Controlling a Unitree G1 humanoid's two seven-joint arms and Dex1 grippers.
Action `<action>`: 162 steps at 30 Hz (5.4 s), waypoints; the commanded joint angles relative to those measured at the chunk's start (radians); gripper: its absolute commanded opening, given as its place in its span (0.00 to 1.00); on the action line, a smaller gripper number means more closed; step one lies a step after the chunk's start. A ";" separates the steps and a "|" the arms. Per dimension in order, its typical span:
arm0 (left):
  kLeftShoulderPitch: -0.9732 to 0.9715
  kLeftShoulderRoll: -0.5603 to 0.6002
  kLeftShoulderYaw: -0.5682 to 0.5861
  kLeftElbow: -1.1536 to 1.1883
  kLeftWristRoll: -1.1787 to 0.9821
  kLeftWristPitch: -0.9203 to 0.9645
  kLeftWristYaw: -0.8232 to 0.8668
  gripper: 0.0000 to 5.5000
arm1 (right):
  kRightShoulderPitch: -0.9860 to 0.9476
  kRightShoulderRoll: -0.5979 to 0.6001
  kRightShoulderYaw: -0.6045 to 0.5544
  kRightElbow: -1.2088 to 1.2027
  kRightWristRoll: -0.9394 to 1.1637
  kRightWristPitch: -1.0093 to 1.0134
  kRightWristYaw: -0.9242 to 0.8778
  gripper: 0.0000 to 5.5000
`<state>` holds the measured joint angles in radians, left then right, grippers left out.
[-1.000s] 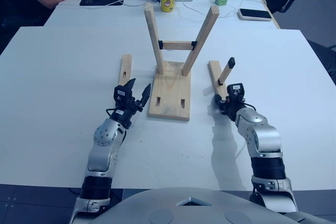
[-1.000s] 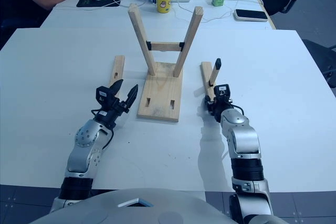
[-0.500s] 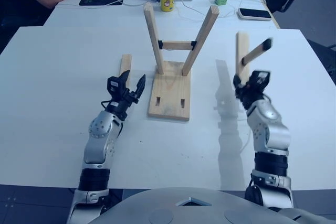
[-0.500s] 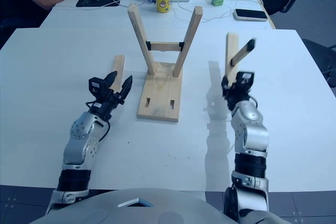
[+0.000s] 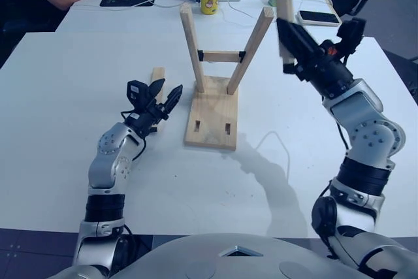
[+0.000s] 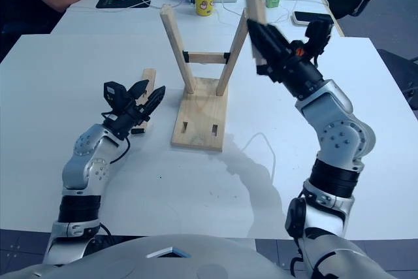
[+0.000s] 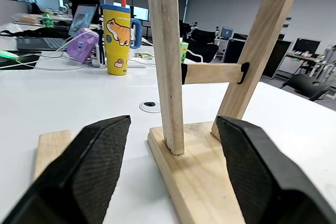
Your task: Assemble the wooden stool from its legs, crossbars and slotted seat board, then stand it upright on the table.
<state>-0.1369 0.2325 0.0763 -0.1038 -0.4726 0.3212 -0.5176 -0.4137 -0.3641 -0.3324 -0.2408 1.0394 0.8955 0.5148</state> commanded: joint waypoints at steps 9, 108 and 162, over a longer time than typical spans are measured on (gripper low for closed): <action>-0.133 0.093 0.150 -0.095 -0.646 0.544 -0.139 0.73 | 0.081 -0.146 0.143 0.035 0.121 0.222 0.286 0.37; -0.239 0.337 -0.023 -0.022 -0.135 0.140 -0.432 0.37 | 0.271 0.196 0.446 0.311 -0.764 -0.607 -0.164 0.22; -0.305 0.350 -0.426 0.307 0.131 0.159 -0.580 0.37 | 0.245 0.178 0.601 0.466 -0.962 -0.504 -0.115 0.00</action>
<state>-0.5646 0.5776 -0.1867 0.1232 -0.4886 0.4274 -1.0799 -0.2068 -0.1724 0.2451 0.1629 0.1156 0.3137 0.3973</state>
